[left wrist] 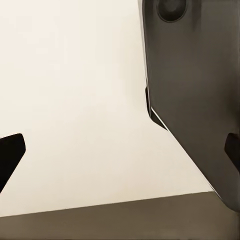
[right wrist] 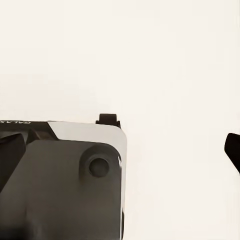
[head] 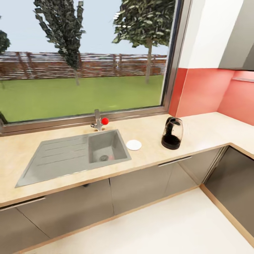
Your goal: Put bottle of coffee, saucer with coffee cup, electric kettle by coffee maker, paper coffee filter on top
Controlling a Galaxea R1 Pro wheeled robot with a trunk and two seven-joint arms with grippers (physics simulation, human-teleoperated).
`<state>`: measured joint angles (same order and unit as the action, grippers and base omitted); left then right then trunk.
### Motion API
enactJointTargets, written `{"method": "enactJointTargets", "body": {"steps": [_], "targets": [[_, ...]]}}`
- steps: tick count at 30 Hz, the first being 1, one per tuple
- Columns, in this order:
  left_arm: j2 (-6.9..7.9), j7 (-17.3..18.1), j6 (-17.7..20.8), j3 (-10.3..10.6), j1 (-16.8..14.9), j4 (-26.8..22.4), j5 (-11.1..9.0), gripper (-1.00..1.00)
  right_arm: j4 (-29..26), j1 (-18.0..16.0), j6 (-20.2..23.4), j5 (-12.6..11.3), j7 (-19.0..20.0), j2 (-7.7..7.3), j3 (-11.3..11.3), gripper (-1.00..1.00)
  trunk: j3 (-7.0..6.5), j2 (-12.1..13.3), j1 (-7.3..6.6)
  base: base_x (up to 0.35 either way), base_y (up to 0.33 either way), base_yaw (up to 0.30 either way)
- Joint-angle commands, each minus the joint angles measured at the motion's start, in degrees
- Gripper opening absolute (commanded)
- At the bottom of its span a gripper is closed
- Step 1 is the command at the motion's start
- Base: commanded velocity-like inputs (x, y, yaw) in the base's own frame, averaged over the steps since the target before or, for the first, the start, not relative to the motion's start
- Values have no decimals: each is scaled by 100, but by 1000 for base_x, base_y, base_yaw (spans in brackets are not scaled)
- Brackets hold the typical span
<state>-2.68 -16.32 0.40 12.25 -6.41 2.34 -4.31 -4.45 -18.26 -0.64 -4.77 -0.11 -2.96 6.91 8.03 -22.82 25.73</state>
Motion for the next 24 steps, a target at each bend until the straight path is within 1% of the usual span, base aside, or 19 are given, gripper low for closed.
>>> {"method": "enactJointTargets", "body": {"steps": [1, 7, 24], "targets": [[-7, -17, 4, 49, -9, 12, -43, 100, 0, -2, -7, -50, -1, -3, 47, 100, 11, -10, 5, 223, -149, 279], [-20, -20, 4, 41, -9, 12, -36, 100, -2, -2, -7, -50, 2, -3, 47, 100, 11, -10, 5, 173, -190, 240], [-18, -20, -1, 31, -9, 12, -40, 100, -3, -2, -16, -31, 46, -11, 70, 100, 11, -10, 5, 4, -259, 8]]}}
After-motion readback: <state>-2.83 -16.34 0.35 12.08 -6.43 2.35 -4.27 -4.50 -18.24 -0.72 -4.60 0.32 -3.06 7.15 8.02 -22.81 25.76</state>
